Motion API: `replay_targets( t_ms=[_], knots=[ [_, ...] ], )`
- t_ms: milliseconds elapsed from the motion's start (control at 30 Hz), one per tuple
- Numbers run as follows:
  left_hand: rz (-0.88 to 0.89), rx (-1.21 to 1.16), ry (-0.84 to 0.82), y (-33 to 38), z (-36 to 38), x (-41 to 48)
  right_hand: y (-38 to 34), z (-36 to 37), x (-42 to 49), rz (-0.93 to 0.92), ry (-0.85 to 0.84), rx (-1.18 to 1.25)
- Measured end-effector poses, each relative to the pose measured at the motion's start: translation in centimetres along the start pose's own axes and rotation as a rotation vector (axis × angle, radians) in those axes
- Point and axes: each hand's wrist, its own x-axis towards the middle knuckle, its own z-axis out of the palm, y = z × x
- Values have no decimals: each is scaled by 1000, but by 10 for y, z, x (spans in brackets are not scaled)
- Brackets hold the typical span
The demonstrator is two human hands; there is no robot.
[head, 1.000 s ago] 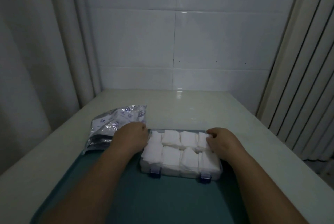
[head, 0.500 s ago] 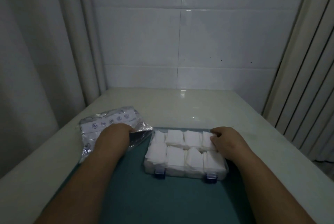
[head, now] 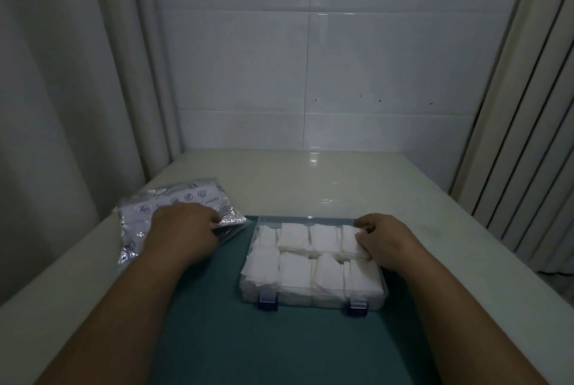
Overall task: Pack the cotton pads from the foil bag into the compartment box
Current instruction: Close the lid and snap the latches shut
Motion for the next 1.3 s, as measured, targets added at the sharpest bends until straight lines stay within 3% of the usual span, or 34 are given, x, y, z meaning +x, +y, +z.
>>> replay_targets(
  t_ms=[67,167,233,400,533,900,1067,1200,1300],
  knots=[
    [9,-304,49,16,-5,0,-5,-3,1,-7,1,37],
    [1,-582,-93,45,-2,3,-11,-6,6,-9,28,19],
    [-11,-630,-143,56,5,5,-9,-3,9,9,84,11],
    [-106,-760,-94,55,27,6,4,7,11,61,197,160],
    [-162,-931,-74,55,29,5,6,8,14,67,220,279],
    [-256,-1084,27,52,25,3,4,2,8,53,269,381],
    [-525,-1546,-163,43,13,5,-7,0,9,238,204,547],
    [-447,-1460,-251,38,8,2,-9,-4,-6,215,121,698],
    [-364,-1404,-321,38,3,-4,-12,-8,-12,181,74,674]
  ],
)
